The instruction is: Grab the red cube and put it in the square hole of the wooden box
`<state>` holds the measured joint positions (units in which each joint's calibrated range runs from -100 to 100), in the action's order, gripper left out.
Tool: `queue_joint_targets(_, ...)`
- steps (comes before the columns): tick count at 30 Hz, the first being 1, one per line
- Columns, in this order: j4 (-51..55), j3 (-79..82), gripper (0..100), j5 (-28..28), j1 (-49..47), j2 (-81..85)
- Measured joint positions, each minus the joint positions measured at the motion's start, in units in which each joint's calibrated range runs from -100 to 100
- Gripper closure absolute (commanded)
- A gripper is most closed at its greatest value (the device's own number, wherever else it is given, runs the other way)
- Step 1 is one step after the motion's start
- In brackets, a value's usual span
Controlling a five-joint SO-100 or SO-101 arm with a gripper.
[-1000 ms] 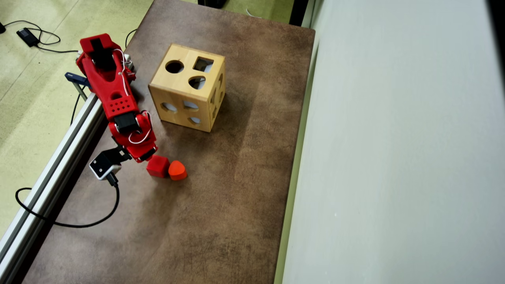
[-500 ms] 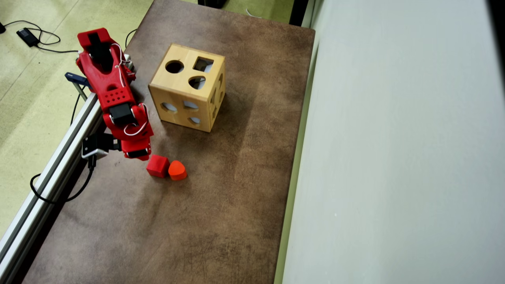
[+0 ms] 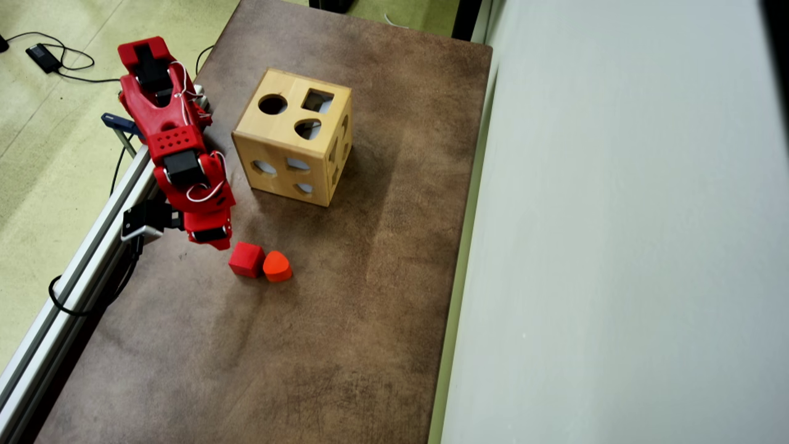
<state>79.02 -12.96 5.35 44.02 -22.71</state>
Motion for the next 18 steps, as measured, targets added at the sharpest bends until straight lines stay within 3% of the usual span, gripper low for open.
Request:
queue_joint_targets(10,3.0,-0.4,64,0.2,0.1,-3.7)
queue_joint_targets(18,3.0,-2.5,64,9.4,-0.6,-6.5)
